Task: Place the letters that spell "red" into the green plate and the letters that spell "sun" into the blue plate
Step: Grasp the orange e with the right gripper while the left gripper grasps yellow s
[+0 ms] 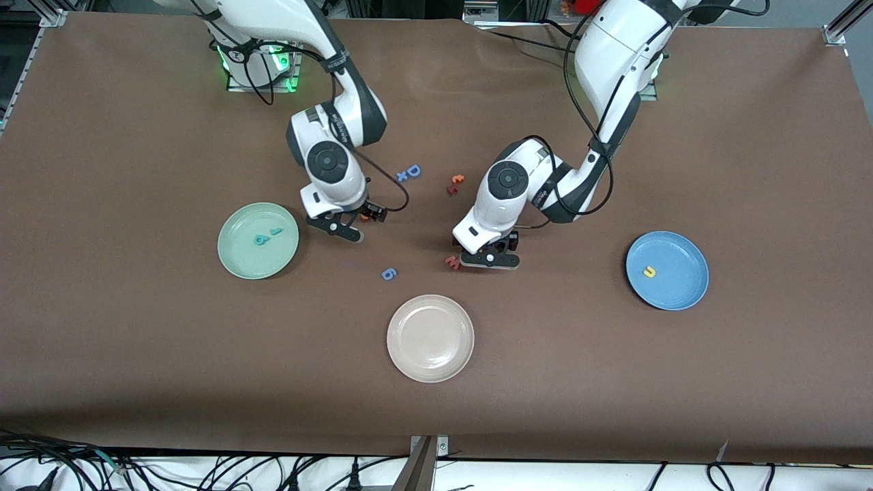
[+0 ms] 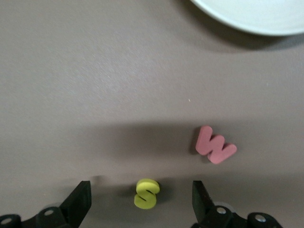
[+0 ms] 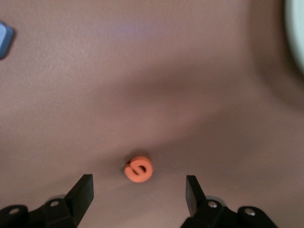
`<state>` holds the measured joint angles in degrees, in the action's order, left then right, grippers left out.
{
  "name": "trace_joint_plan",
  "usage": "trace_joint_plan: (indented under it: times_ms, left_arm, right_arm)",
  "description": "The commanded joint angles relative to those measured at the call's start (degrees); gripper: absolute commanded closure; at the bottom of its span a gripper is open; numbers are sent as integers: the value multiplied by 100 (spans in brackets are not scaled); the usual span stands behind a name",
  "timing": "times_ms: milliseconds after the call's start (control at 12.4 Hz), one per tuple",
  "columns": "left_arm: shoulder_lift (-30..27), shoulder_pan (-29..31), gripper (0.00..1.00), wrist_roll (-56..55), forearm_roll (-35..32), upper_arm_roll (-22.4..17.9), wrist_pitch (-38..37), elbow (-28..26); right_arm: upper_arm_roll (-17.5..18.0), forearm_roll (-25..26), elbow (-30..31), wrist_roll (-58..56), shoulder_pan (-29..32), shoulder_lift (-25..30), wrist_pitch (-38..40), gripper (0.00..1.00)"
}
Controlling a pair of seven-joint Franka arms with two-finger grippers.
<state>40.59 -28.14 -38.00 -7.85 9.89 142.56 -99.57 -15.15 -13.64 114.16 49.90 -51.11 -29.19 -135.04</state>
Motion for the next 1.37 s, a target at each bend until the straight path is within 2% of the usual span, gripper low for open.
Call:
trace_joint_plan:
  times_ms: [0,161,402,482,562,643,803,884,1044,1125,1285]
  left_arm:
    - [28,-78,7,-76,-566,-66,0,-140]
    - [19,-78,11,-67,-761,-66,0,-220]
    - [19,-69,13,-137,-753,-66,0,-220]
    - [19,-69,13,-155,-753,-66,0,-220]
    - [11,-78,23,-155,-753,-66,0,-212]
    - [11,-78,38,-155,-753,-66,0,-212]
    - [19,-78,45,-155,-753,-66,0,-203]
    - [19,-78,53,-155,-753,-66,0,-203]
    - [19,-78,56,-146,-753,-66,0,-194]
    - [19,-78,62,-146,-753,-66,0,-194]
    - [11,-78,76,-138,-753,-66,0,-194]
  right_arm:
    - [-49,-60,123,353,-145,-86,-312,18]
    - [-67,-60,167,345,-136,-95,-356,31]
    - [-67,-60,316,319,-136,-157,-576,36]
    - [-67,-60,317,318,-136,-157,-576,46]
    - [-67,-60,326,318,-136,-165,-576,56]
    - [-67,-60,317,318,-136,-166,-576,66]
    - [-67,-60,317,275,-136,-166,-576,81]
    - [-67,-60,317,266,-136,-166,-568,87]
    - [-76,-60,291,248,-136,-157,-533,90]
    - [-111,-51,265,152,-136,-105,-498,90]
    - [-382,-51,160,-337,-136,53,53,90]
